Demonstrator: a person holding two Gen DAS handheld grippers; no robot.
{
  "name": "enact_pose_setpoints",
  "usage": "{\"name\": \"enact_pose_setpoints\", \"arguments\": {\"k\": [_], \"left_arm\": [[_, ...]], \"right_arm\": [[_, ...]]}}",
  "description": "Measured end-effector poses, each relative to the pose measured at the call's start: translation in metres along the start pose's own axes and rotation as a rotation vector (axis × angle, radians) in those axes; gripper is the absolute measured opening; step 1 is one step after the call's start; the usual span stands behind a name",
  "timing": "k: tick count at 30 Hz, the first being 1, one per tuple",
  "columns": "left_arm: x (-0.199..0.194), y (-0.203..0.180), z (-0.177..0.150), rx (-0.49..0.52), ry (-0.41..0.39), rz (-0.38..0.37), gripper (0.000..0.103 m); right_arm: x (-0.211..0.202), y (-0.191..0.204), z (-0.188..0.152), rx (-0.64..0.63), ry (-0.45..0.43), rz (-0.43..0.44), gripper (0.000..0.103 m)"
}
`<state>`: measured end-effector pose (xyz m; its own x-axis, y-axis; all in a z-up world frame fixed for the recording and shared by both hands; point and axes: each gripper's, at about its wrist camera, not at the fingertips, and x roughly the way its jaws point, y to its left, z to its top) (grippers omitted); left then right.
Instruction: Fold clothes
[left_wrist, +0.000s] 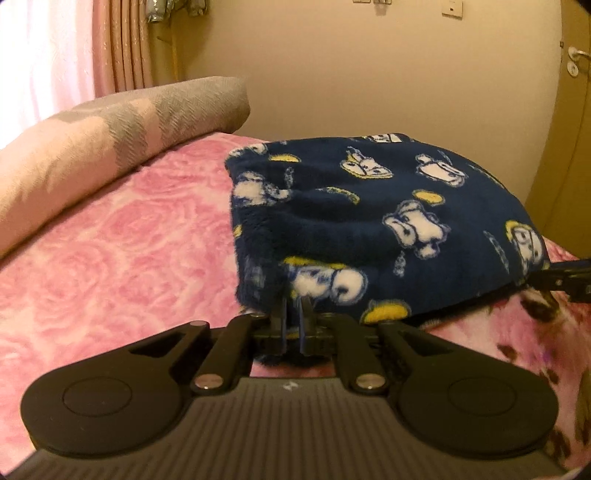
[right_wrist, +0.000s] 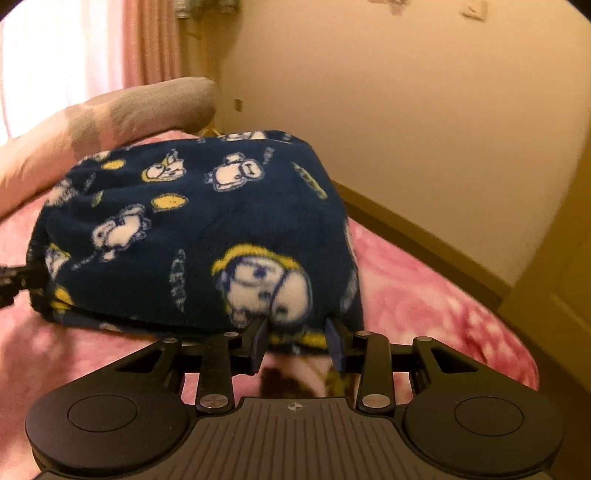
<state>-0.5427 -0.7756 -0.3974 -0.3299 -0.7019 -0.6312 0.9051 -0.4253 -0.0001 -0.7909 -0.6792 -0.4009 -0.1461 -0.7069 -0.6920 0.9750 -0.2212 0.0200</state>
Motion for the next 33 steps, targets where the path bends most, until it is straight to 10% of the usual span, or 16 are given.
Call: {"name": "enact_pose_setpoints", "arguments": {"k": [12, 15, 18, 33], "left_arm": [[-0.147, -0.009, 0.027, -0.084, 0.245, -0.003, 0.039], [-0.194, -0.015, 0.042, -0.078, 0.243, -0.011, 0.054], [-0.236, -0.023, 0.053, -0.045, 0.221, 0.04, 0.065], [-0.362, -0.034, 0.079, -0.061, 0.152, 0.081, 0.071]], "right_arm": [[-0.131, 0.027, -0.02, 0.176, 0.14, 0.05, 0.037], [-0.178, 0.033, -0.012, 0.224, 0.135, 0.072, 0.04], [-0.228, 0.041, -0.002, 0.261, 0.127, 0.094, 0.075], [-0.346, 0.071, 0.034, 0.162, 0.086, 0.069, 0.075]]}}
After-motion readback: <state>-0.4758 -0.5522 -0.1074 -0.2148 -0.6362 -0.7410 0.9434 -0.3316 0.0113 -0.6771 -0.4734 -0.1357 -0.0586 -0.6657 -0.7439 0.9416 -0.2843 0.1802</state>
